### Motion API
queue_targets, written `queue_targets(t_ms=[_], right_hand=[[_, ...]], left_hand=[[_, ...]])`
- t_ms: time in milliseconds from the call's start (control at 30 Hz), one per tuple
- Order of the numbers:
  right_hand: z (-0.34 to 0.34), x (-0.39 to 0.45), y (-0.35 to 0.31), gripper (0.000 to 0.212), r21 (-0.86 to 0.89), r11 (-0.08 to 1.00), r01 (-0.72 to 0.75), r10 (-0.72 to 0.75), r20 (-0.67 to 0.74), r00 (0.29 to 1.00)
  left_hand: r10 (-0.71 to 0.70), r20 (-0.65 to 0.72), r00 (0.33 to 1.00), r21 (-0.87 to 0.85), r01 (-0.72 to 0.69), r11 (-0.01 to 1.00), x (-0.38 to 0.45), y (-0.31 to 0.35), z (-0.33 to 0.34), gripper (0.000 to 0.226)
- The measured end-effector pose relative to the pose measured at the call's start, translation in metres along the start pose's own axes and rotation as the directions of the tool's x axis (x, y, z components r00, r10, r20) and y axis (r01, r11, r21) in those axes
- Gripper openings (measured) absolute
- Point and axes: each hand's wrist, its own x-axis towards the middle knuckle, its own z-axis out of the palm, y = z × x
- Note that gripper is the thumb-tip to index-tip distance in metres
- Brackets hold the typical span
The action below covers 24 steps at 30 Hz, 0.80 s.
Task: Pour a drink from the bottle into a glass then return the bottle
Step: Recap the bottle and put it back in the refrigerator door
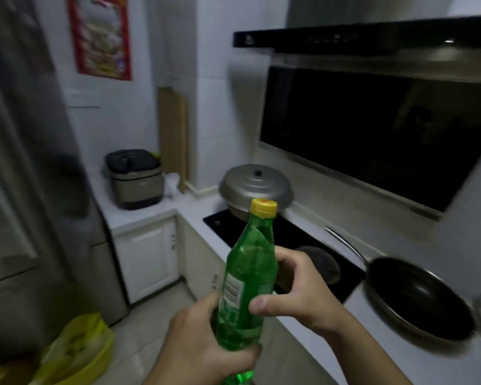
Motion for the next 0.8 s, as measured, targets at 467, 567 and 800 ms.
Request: queue_targets(t_ms=[467, 567, 800], right_hand=[[0.147, 0.167, -0.009, 0.044, -0.023, 0.984, 0.176, -0.141, 0.498, 0.856], [0.172, 0.204, -0.001, 0.046, 0.063, 0.981, 0.184, -0.191, 0.502, 0.844], [0.221, 0.279, 0.017, 0.093, -0.094, 0.947, 0.307, -0.283, 0.208, 0.936]], left_hand=[[-0.172, -0.574, 0.800, -0.099, 0.141, 0.985, -0.019, -0.058, -0.143, 0.072], [-0.166, -0.681, 0.713, -0.110, 0.123, 0.986, -0.016, -0.065, -0.168, 0.071], [-0.120, -0.911, 0.394, -0.083, 0.110, 0.990, -0.015, -0.083, -0.237, 0.060]])
